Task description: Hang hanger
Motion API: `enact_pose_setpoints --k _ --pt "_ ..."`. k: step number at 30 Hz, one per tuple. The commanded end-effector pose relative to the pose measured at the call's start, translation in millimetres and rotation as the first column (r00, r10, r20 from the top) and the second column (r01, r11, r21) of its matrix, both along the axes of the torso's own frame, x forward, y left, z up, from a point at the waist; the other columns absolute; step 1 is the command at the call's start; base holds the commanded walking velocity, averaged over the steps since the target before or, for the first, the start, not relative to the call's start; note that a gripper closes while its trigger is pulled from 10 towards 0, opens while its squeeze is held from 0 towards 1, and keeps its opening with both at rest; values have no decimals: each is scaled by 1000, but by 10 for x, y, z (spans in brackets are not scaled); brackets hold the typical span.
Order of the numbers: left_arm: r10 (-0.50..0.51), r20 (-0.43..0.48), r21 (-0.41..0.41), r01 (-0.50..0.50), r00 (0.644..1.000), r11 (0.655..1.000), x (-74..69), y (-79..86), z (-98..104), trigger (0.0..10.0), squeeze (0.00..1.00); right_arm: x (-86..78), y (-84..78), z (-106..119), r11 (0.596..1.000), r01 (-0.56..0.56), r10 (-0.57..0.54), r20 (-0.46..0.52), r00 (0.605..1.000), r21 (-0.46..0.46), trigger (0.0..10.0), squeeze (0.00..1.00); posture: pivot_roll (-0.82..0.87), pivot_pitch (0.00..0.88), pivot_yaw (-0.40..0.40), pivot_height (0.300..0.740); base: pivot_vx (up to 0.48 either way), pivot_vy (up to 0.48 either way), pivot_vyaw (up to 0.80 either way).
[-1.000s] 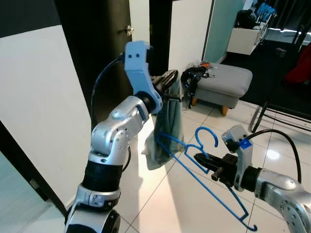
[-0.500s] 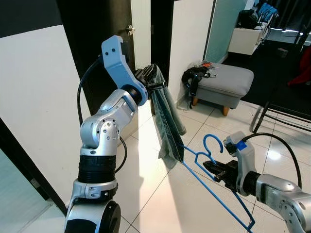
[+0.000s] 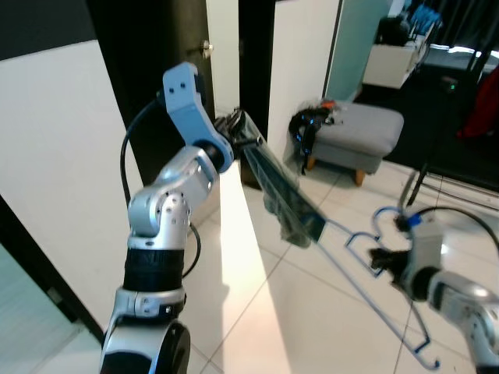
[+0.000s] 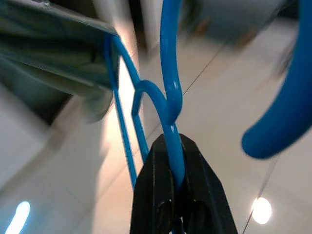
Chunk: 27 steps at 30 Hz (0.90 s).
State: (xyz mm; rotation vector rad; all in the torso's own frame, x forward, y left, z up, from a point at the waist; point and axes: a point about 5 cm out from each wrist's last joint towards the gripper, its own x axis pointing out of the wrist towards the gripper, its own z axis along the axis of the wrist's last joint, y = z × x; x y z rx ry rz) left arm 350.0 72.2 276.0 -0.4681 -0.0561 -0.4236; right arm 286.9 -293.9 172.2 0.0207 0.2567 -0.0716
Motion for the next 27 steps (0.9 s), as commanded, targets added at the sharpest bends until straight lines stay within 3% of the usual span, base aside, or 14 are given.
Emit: enact_pose_setpoints --k 1,3,4,5,8,15,16,19,20,23,24,25,27 --pt "-45 -29 13 45 999 999 -21 -19 -81 10000 0 25 -87 148 996 79 -83 118 989 39 10000 0 165 0 35 740 0 0 0" --pt "-45 -29 13 45 999 999 -21 -19 -81 10000 0 25 -87 148 996 79 -83 118 989 39 10000 0 165 0 35 740 0 0 0" --pt "-95 -52 29 97 994 995 -59 -63 -166 10000 0 37 -87 247 993 84 -98 189 977 83 10000 0 164 0 36 740 0 0 0" --pt "-95 -52 29 97 994 995 -59 -63 -166 10000 0 37 -87 247 993 84 -98 189 977 83 10000 0 164 0 36 740 0 0 0" --pt "-165 -98 109 176 981 978 -145 -109 -404 10000 0 66 -53 444 984 53 -106 318 942 170 10000 0 165 0 35 740 0 0 0" --pt "-252 -101 144 264 963 954 -274 -149 -529 10000 0 104 -43 543 975 43 -126 379 917 218 10000 0 170 0 33 740 0 0 0" --pt "-316 -89 137 326 945 935 -355 -189 -555 10000 0 131 -35 560 970 42 -137 392 910 241 10000 0 174 0 30 740 0 0 0" --pt "-369 -71 127 375 927 918 -422 -230 -563 10000 0 155 -20 573 965 34 -139 402 905 259 10000 0 174 0 29 740 0 0 0" --pt "-434 -47 124 436 900 891 -505 -295 -568 10000 0 184 9 597 959 16 -138 417 898 282 10000 0 173 0 29 740 0 0 0" --pt "-482 -29 129 481 876 867 -571 -351 -572 10000 0 203 33 617 954 0 -134 428 894 299 10000 0 173 0 29 740 0 0 0" --pt "-520 -10 159 514 854 843 -626 -409 -577 10000 0 219 61 631 950 -18 -126 434 892 312 10000 0 169 0 29 740 0 0 0" --pt "-520 -10 159 514 854 843 -626 -409 -577 10000 0 219 61 631 950 -18 -126 434 892 312 10000 0 169 0 29 740 0 0 0" --pt "-593 19 248 571 805 783 -740 -541 -595 10000 0 242 134 648 937 -66 -100 445 890 344 10000 0 167 0 28 740 0 0 0"
